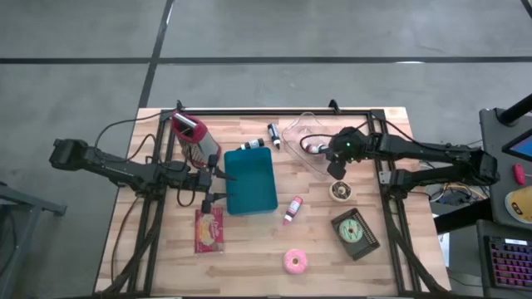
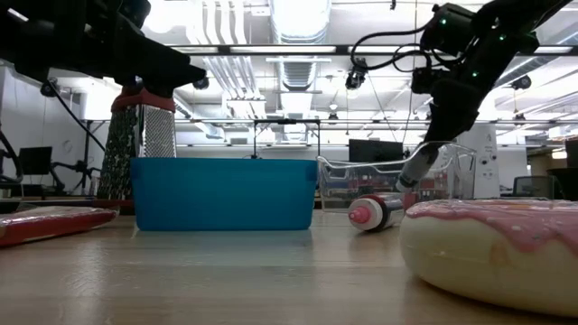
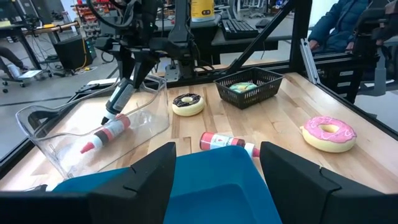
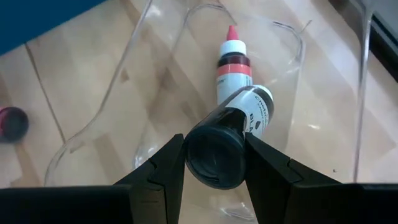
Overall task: Pick & Place Food Item
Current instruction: Put the bottom black food coloring bottle into the transparent bin, then put the pink donut into the black bin
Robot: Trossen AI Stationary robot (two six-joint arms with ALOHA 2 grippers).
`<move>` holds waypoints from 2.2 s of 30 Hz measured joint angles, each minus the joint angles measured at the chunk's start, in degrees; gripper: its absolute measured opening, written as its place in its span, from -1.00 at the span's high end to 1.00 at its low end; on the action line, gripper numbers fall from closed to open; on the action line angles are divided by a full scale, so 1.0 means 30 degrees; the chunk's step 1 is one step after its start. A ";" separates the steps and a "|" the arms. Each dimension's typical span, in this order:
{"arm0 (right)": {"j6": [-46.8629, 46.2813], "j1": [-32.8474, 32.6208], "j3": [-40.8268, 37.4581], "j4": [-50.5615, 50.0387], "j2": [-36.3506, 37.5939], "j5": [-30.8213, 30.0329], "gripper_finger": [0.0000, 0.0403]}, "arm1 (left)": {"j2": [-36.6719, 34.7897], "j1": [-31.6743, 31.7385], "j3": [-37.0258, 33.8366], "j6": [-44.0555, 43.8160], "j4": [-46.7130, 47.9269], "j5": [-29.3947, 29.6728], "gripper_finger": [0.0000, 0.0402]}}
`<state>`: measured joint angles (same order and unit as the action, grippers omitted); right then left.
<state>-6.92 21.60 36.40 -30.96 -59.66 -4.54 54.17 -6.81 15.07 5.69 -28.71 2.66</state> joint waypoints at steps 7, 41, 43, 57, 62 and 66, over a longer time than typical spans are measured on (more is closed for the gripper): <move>0.0106 0.0497 -0.0029 -0.0194 -0.0029 0.0401 0.36 | 0.0000 0.0000 -0.0007 0.0001 0.0000 0.0011 -0.19; 0.1328 0.1992 -0.0029 -0.1085 -0.0044 0.0534 -0.03 | 0.0000 0.0000 -0.0007 -0.0044 0.0007 0.0073 -0.19; 0.1378 0.1992 -0.0029 -0.1085 -0.0044 0.0519 -0.07 | 0.0000 0.0000 -0.0007 -0.0051 0.0000 0.0073 -0.19; 0.1883 0.1977 -0.0029 0.1035 -0.0044 -0.0064 -0.12 | 0.0000 0.0000 -0.0007 0.0421 0.0000 0.0071 -0.19; 0.2443 0.1977 -0.0029 0.2248 -0.0029 -0.0064 -0.12 | 0.0000 0.0000 -0.0007 0.0148 0.0007 0.0071 -0.19; 0.2862 0.1968 -0.0029 0.2894 -0.0022 -0.0056 -0.12 | 0.0000 0.0000 -0.0007 0.0007 0.0073 0.0072 -0.19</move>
<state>1.66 27.50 36.32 -22.28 -59.72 -4.71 54.17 -6.81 15.05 5.72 -28.49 2.87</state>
